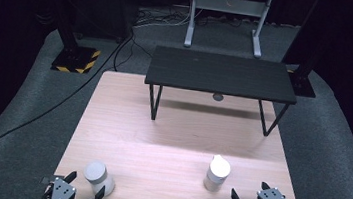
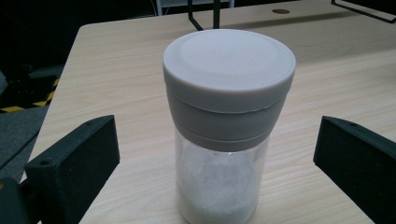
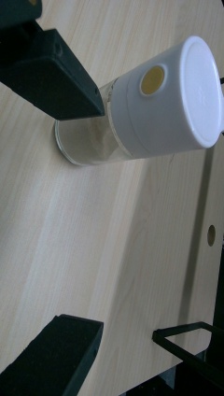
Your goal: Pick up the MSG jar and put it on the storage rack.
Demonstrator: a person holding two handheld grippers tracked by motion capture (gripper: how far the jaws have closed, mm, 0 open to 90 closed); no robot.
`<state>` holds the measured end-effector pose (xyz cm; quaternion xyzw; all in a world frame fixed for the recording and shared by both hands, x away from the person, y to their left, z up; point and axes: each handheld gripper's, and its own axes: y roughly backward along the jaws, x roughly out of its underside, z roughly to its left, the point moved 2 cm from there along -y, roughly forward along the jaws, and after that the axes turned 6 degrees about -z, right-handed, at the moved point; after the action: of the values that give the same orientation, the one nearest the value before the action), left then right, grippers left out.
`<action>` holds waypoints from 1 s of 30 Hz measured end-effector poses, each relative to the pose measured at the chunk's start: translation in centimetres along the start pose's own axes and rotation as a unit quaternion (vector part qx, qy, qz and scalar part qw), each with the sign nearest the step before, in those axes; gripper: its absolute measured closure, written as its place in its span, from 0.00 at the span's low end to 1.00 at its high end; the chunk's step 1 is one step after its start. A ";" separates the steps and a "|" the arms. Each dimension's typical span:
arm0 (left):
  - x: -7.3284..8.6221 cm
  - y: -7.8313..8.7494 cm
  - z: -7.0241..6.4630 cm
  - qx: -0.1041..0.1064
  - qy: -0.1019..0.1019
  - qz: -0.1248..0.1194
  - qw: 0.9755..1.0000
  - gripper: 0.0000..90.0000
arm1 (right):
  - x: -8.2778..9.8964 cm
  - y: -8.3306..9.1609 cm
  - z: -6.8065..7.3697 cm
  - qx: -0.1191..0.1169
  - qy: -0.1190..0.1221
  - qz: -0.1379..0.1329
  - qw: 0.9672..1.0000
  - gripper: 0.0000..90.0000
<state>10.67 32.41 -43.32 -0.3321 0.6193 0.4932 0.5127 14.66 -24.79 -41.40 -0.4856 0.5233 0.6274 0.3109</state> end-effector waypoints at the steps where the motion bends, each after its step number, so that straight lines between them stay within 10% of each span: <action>1: 0.0 0.0 0.0 0.000 0.000 0.001 1.000 0.00 | 0.0 0.0 0.0 0.000 0.000 0.000 1.000 0.00; 30: 0.6 -2.6 -0.3 -0.006 0.004 -0.036 0.999 0.06 | 0.1 -0.4 0.0 -0.008 0.002 0.009 1.000 0.00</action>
<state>12.75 31.41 -44.62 -0.3594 0.6061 0.4772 0.5251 14.99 -24.75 -41.58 -0.4847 0.5232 0.6335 0.3001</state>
